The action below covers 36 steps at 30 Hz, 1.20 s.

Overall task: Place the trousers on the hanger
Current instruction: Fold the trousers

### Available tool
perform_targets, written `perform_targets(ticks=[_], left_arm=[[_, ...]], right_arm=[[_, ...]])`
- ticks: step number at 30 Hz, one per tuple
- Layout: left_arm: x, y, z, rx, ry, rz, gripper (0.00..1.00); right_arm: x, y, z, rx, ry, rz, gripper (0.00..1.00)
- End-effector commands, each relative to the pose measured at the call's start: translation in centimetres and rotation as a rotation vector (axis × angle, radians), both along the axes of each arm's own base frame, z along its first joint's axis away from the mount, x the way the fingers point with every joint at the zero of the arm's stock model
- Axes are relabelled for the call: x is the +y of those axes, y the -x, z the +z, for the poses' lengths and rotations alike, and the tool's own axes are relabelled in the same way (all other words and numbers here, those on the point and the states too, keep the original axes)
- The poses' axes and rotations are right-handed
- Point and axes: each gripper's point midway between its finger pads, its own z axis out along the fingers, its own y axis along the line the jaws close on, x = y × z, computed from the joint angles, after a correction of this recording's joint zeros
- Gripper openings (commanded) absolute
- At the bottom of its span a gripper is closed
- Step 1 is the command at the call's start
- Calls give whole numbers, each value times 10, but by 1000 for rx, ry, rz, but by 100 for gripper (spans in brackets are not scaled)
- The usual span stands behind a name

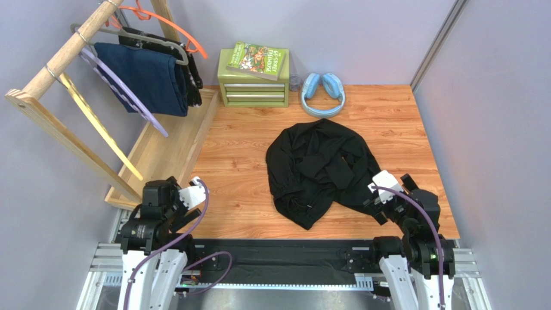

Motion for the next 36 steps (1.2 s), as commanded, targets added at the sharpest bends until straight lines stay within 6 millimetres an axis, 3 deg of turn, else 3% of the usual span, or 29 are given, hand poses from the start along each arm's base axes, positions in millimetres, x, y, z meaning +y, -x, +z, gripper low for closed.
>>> perform_targets(ticks=[1, 5, 10, 12, 15, 21, 22, 24, 25, 26, 27, 29, 30, 31, 33, 34, 36], left_arm=[[-10, -9, 11, -12, 10, -93, 100], [-16, -19, 8, 61, -2, -161, 100], [-56, -37, 27, 72, 110, -313, 100], [-67, -45, 21, 130, 110, -320, 100], [-102, -55, 15, 181, 96, -420, 100], [-198, -63, 11, 238, 146, -678, 99], [-214, -71, 24, 220, 178, -700, 99], [-245, -70, 13, 318, 220, -746, 96], [-263, -76, 25, 309, 249, -772, 95], [-279, -75, 12, 376, 258, -784, 93], [-301, -73, 19, 368, 271, -833, 93], [-325, -68, 5, 429, 283, -866, 92], [-345, -66, 10, 411, 305, -902, 92], [-355, -65, -2, 448, 301, -900, 92], [-378, -63, -4, 458, 329, -903, 92], [-385, -66, -20, 490, 313, -880, 91], [-399, -78, -28, 470, 320, -815, 91]], right_arm=[[3, -1, -4, 67, 16, 39, 100], [6, -5, -6, 105, 10, 53, 100], [11, -15, -11, 151, -8, 73, 100], [11, -20, -14, 172, -15, 68, 100], [15, -28, -21, 227, -41, 65, 100], [15, -43, -44, 370, -62, 38, 100], [14, -47, -46, 379, -56, 34, 100], [10, -54, -56, 431, -48, 15, 100], [9, -58, -58, 446, -48, 11, 100], [6, -61, -58, 455, -53, 1, 100], [1, -66, -65, 491, -53, -14, 100], [-8, -70, -70, 518, -87, -48, 99], [-12, -77, -74, 551, -103, -63, 99], [-24, -80, -76, 566, -135, -111, 99], [-33, -91, -75, 593, -185, -150, 98], [-43, -92, -88, 654, -219, -188, 97], [-49, -95, -96, 699, -249, -215, 95]])
